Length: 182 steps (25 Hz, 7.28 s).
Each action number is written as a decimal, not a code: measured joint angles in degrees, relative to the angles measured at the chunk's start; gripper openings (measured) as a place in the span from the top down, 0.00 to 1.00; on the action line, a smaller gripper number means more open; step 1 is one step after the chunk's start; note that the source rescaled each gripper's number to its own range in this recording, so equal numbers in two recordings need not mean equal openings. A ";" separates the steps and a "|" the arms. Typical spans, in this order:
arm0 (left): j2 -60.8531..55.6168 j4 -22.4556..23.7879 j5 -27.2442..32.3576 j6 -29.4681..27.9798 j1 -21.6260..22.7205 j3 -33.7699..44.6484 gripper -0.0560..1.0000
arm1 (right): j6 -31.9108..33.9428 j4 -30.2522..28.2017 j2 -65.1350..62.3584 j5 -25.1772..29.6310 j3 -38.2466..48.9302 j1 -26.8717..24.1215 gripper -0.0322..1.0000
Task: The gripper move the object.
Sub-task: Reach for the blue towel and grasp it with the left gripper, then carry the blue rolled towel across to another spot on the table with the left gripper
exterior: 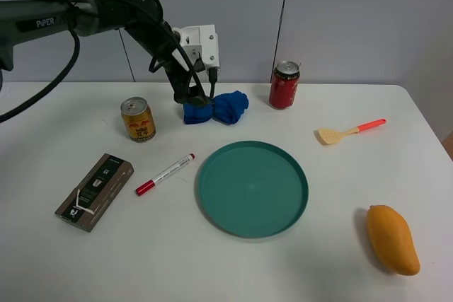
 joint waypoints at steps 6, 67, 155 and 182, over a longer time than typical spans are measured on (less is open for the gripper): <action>4.59 -7.22 -9.54 4.07 -0.05 -0.26 0.18 | 0.00 0.00 0.00 0.00 0.00 0.00 0.00; 10.80 -22.71 -8.71 0.92 2.03 -0.25 0.95 | 0.00 0.00 0.00 0.00 0.00 0.00 0.00; 7.98 17.42 -46.73 -106.89 -37.12 8.22 0.95 | 0.00 0.00 0.00 0.00 0.00 0.00 0.00; 10.10 7.36 -47.07 -114.54 -36.38 8.17 0.95 | 0.00 0.00 0.00 0.00 0.00 0.00 0.00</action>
